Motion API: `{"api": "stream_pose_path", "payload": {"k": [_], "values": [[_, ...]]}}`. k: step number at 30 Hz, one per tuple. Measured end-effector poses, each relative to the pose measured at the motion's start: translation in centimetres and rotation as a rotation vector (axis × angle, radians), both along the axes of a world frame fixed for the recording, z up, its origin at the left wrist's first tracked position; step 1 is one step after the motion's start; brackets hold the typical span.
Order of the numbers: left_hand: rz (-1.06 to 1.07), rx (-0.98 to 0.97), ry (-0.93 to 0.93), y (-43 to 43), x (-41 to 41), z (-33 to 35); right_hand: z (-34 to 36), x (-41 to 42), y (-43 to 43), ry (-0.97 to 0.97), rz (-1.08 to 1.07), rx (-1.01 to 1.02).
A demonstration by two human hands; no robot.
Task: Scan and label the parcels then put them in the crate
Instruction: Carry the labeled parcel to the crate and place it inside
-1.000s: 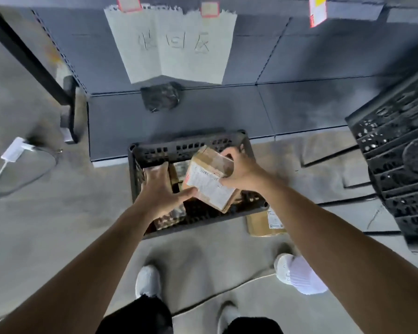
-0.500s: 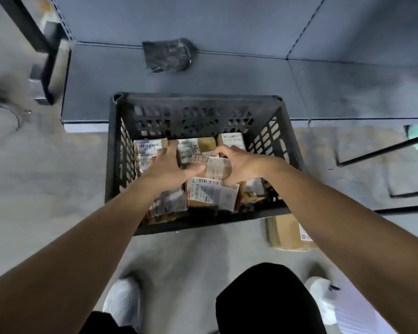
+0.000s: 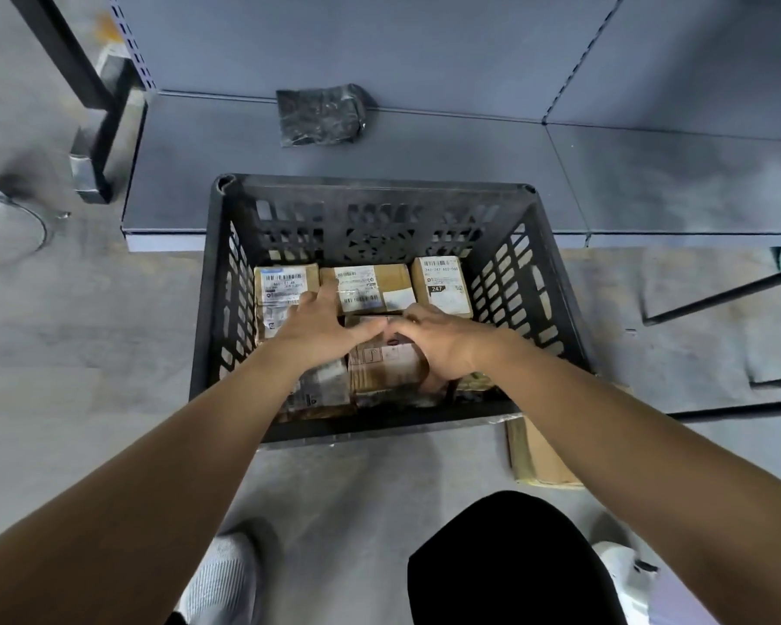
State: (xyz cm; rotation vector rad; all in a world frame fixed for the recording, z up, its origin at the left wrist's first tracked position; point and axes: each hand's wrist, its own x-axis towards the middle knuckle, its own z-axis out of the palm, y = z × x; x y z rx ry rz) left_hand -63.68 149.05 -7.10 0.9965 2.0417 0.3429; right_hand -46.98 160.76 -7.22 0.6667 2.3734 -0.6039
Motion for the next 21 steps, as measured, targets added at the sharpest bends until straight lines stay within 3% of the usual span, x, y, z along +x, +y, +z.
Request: {"api": "stream_pose_path", "payload": {"k": [4,11,17,21], "values": [[0.023,-0.023,-0.018,-0.5,-0.2,-0.7,-0.7,0.6,-0.4,-0.003,-0.03,-0.002],[-0.013,-0.094,0.028,-0.8,0.9,-1.7,-2.9,1.3,-1.1,0.073,-0.232,-0.174],[-0.074,-0.124,-0.036,-0.7,1.2,-2.1,-4.7,2.0,-0.4,-0.088,-0.227,0.145],[-0.154,-0.103,-0.061,-0.3,2.4,-2.5,-5.2,2.2,0.3,-0.141,-0.3,0.054]]}}
